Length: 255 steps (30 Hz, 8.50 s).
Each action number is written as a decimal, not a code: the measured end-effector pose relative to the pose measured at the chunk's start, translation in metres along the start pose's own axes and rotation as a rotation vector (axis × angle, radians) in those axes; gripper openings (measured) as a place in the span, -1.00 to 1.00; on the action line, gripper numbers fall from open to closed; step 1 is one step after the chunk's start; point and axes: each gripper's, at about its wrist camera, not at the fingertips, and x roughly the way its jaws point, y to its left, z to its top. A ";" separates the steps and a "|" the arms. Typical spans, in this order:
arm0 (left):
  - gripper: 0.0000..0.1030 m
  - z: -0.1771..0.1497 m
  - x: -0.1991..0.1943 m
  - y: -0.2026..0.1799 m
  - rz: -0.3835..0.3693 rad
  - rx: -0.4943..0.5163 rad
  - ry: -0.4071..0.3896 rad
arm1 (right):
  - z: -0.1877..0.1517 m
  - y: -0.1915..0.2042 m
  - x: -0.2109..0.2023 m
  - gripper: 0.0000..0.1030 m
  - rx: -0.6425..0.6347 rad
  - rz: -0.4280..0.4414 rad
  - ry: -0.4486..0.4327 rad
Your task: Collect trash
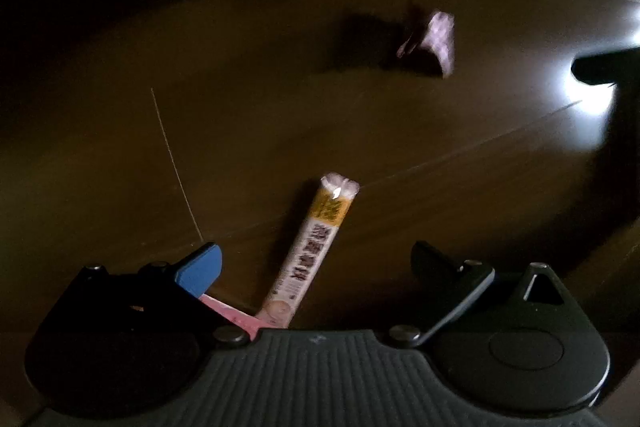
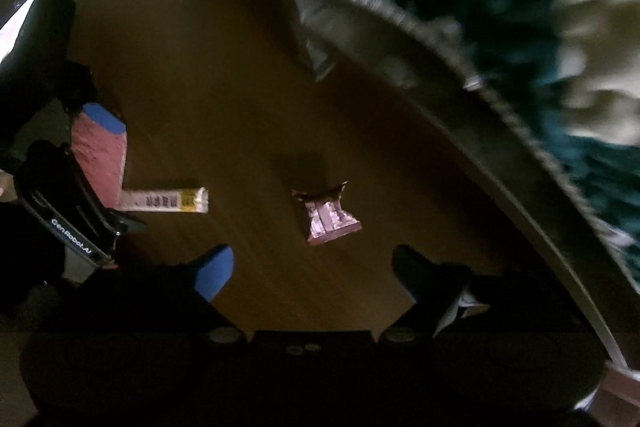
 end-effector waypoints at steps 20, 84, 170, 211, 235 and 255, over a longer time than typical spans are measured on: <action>0.90 -0.020 0.084 0.006 0.014 0.130 -0.014 | 0.029 -0.007 0.111 0.41 -0.164 0.059 0.076; -0.85 0.015 -0.153 -0.075 -0.046 0.082 -0.378 | -0.112 0.010 -0.157 -0.40 0.431 0.019 -0.302; -0.44 -0.047 -0.456 -0.187 -0.043 -0.082 -0.762 | -0.151 0.013 -0.429 -0.40 0.523 -0.135 -0.762; -0.41 0.192 -0.589 -0.079 0.061 -0.348 -0.747 | 0.086 -0.084 -0.489 -0.40 0.275 -0.301 -0.702; 0.53 0.116 -0.621 -0.094 0.057 -0.317 -0.903 | 0.051 -0.050 -0.525 0.59 0.261 -0.298 -0.769; 0.98 -0.012 -0.630 -0.124 0.132 -0.285 -1.052 | -0.020 -0.019 -0.551 1.00 0.327 -0.315 -0.875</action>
